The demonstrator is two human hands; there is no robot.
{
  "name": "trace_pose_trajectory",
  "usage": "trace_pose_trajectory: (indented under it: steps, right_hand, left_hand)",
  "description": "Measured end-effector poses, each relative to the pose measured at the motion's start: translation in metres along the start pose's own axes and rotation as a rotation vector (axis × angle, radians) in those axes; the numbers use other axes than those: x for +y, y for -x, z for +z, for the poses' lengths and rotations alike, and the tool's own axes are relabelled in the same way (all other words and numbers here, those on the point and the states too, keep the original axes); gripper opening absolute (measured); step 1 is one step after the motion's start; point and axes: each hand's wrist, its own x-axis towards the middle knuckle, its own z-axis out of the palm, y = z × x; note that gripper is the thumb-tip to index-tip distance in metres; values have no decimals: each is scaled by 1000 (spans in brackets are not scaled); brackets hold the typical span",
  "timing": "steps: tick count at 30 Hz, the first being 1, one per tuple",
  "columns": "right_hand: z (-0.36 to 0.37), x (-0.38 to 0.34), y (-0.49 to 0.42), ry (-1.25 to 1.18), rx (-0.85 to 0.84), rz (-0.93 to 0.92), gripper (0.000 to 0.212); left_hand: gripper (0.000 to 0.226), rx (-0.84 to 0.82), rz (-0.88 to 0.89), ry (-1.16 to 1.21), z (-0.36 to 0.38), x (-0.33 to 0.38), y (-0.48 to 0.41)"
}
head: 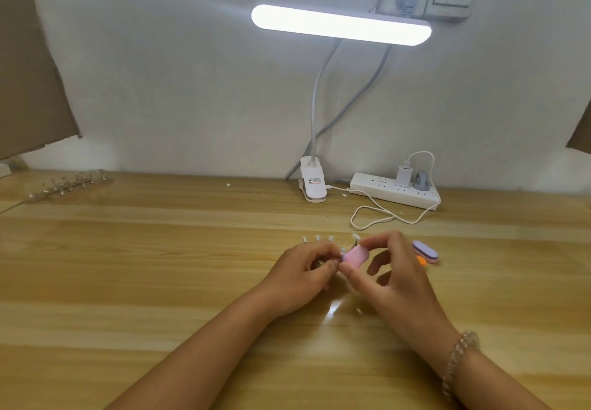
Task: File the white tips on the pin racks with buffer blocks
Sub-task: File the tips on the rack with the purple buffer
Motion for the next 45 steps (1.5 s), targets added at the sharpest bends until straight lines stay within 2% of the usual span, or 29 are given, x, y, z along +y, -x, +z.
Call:
trace_pose_trajectory:
  steps: [2,6,8,11,15,19,22,25,28,32,36,40,41,45]
  right_hand:
    - [4,1,-1,44,-60,-38,36]
    - [-4,7,-9,-72,34,143,31]
    - [-5,4,-6,-72,46,84,32]
    - [2,-1,1,8,-55,-56,29]
    - [-2,5,-7,-5,-8,52,30]
    - [2,2,-1,23,-34,-90,33]
    - [2,6,-7,-52,-48,47,34]
    - [-5,5,-12,-135,84,141,36]
    - [-9,-2,-8,-88,174,33,39]
    - [2,-2,-1,2,1,-180,32]
    - [-2,6,-6,-17,-3,-49,29]
    - [4,4,0,120,-13,-251,29]
    - [5,4,0,111,-18,-229,28]
    - [-5,7,-12,-89,74,72,25]
  left_hand:
    - [18,-2,-6,9,1,-2,-1]
    - [17,-1,-1,55,-1,-2,-1]
    - [17,-4,-2,88,-1,-2,-1]
    - [15,0,-9,94,-1,-2,-1]
    - [12,17,-5,61,-2,-2,-1]
    - [13,1,-24,72,-1,-2,-1]
    - [11,5,-13,67,-2,-2,-1]
    - [15,2,-8,119,-1,0,0]
    - [16,10,-14,154,-2,1,0]
    - [11,20,-13,118,-2,0,0]
    - [8,6,-17,89,-1,1,0]
    - [11,-26,-2,106,-2,1,0]
    - [11,-18,0,111,-2,0,0]
    - [12,24,-33,156,-1,-1,0]
